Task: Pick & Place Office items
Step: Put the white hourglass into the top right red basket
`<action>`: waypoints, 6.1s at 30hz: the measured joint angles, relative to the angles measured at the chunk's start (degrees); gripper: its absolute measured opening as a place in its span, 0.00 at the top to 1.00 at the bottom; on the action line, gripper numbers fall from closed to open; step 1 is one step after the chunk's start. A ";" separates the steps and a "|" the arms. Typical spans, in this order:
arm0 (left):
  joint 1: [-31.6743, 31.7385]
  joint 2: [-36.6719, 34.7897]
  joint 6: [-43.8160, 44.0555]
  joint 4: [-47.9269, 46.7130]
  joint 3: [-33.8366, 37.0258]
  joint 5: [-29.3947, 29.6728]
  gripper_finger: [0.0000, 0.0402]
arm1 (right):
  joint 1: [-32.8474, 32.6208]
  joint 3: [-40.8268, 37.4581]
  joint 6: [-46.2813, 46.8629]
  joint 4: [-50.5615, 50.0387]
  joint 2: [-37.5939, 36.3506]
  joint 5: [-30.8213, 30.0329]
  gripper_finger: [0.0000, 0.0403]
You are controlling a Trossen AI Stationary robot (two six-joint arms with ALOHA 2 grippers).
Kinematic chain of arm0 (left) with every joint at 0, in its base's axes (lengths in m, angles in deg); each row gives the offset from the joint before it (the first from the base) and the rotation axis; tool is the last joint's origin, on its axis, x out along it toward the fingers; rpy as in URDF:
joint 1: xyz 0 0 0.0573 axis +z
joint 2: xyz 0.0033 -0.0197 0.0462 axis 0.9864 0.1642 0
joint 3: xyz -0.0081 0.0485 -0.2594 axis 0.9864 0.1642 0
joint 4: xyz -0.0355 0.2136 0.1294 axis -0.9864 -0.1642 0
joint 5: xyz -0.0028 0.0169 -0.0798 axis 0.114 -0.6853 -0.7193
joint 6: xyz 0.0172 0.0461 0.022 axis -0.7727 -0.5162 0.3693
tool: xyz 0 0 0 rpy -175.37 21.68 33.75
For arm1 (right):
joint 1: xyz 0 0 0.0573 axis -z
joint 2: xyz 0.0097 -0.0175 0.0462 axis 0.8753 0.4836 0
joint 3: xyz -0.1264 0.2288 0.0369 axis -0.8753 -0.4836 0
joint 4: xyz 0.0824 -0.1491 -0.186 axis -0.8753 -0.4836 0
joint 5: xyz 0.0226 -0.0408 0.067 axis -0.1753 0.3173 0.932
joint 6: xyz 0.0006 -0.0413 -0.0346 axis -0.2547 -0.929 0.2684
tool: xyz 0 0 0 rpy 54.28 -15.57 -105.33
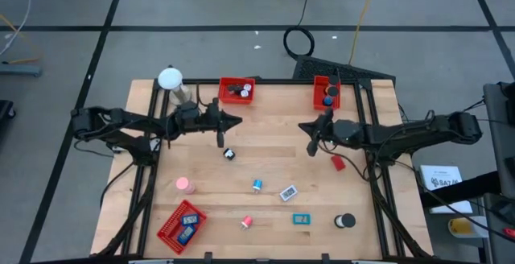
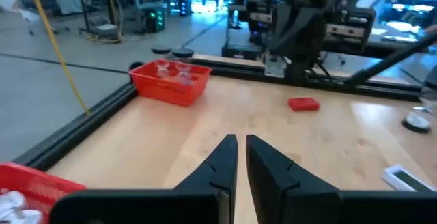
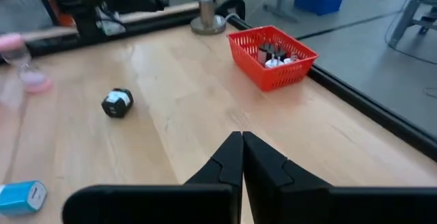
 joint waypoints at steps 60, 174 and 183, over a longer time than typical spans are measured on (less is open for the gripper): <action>-1.07 0.00 0.51 0.19 -0.10 0.22 0.92 | -40.98 60.62 76.36 -94.29 39.42 22.05 1.00; -1.07 0.02 0.51 0.19 -0.10 0.22 0.92 | -65.39 36.72 75.31 -69.07 39.11 6.78 0.40; -1.07 0.02 0.51 0.19 -0.10 0.22 0.92 | -64.12 36.68 73.86 -68.06 36.97 6.75 0.56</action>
